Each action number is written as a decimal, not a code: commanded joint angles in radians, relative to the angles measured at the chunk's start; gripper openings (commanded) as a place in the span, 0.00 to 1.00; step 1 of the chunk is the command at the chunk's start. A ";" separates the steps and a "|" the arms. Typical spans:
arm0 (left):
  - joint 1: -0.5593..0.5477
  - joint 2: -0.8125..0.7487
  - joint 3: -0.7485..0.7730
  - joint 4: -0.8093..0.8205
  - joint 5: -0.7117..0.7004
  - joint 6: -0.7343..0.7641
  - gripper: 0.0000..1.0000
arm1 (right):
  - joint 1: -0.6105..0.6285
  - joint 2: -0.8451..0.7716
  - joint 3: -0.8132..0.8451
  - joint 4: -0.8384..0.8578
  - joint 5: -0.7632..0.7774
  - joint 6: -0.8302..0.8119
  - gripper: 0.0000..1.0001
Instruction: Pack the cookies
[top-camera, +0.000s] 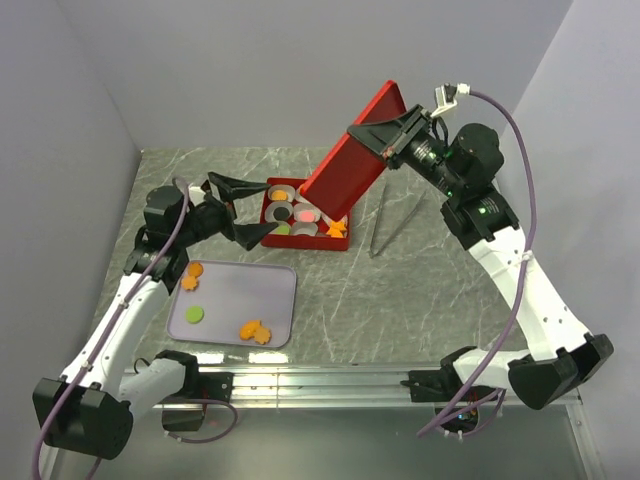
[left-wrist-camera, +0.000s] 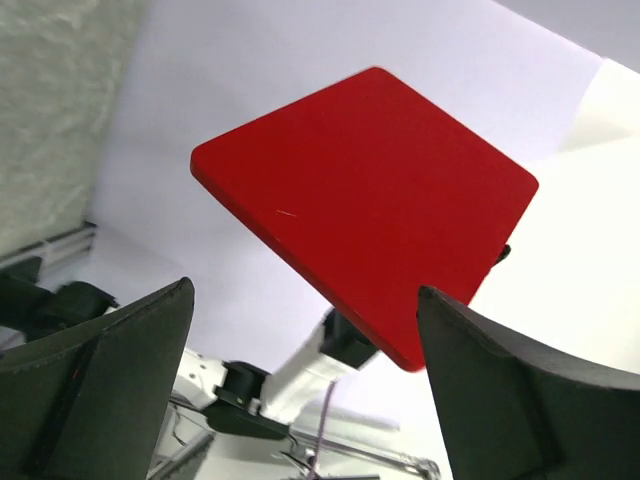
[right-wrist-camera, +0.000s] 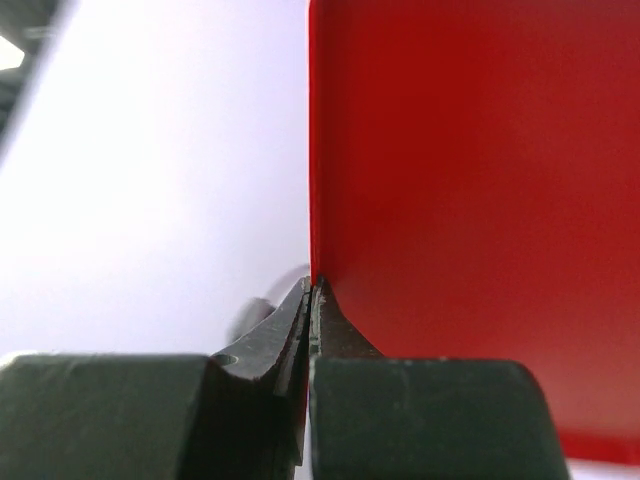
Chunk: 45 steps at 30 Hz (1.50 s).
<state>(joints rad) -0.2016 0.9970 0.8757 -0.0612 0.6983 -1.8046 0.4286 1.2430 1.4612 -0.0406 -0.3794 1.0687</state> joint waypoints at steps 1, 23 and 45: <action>-0.018 0.018 0.048 0.152 0.043 -0.166 1.00 | 0.009 0.013 0.018 0.355 -0.069 0.123 0.00; -0.022 0.236 0.192 0.459 0.156 -0.424 0.94 | 0.159 0.219 0.100 0.646 -0.018 0.215 0.00; 0.018 0.371 0.273 0.534 0.076 -0.470 0.26 | 0.136 -0.005 -0.370 0.734 -0.085 0.209 0.00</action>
<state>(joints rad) -0.1677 1.3735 1.0836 0.3508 0.7238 -2.0365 0.5571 1.2797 1.1393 0.7456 -0.3954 1.2881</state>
